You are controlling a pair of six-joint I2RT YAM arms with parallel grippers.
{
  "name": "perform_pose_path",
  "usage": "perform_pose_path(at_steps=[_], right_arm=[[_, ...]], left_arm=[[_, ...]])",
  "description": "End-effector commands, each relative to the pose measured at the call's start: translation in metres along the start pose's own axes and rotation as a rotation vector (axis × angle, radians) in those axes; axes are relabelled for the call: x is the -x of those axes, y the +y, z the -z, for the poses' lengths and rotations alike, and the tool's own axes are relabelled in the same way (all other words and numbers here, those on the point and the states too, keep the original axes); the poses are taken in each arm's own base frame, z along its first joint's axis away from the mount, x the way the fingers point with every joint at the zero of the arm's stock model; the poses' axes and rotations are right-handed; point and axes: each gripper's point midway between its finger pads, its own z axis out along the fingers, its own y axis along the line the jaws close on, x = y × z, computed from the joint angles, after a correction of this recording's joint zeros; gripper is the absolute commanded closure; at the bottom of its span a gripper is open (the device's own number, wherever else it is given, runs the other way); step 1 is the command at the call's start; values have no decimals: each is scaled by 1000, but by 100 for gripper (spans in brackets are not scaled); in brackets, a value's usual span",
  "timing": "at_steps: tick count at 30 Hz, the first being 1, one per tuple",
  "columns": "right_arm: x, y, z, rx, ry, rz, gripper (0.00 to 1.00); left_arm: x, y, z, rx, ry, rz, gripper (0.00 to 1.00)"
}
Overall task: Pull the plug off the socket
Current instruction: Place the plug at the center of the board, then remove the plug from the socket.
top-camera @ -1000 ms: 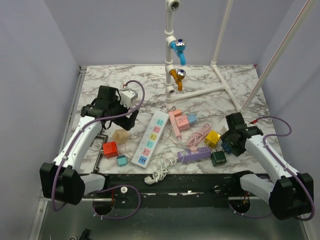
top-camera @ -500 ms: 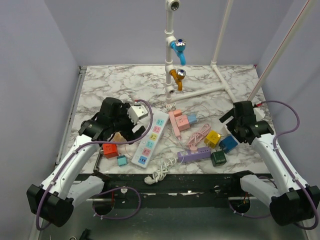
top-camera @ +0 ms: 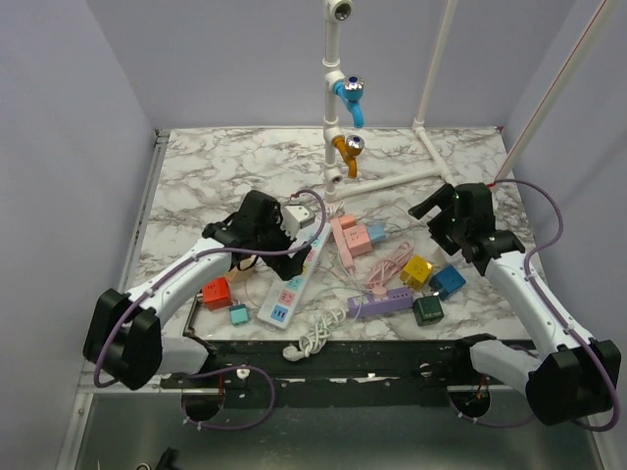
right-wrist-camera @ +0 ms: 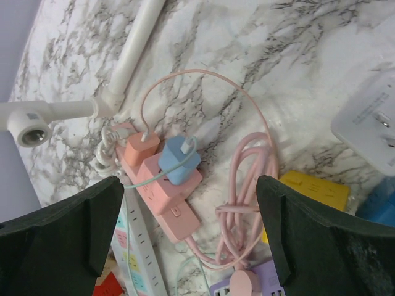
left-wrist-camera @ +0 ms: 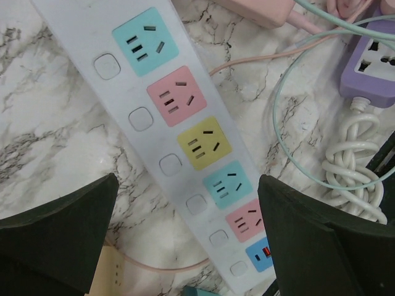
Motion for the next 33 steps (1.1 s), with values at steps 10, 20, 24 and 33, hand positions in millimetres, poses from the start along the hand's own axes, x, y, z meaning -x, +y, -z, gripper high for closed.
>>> perform_pose_path(at_steps=[10,20,24,33], right_arm=[[-49,38,-34,107,91,104,3],[-62,27,-25,47,57,203,6],[-65,17,-15,39,60,199,10],[-77,-7,6,14,81,201,16]], left_arm=[[12,14,-63,16,64,32,2],[12,54,-51,202,122,-70,1],[18,73,-43,269,144,-121,1],[52,80,-26,267,84,-90,1]])
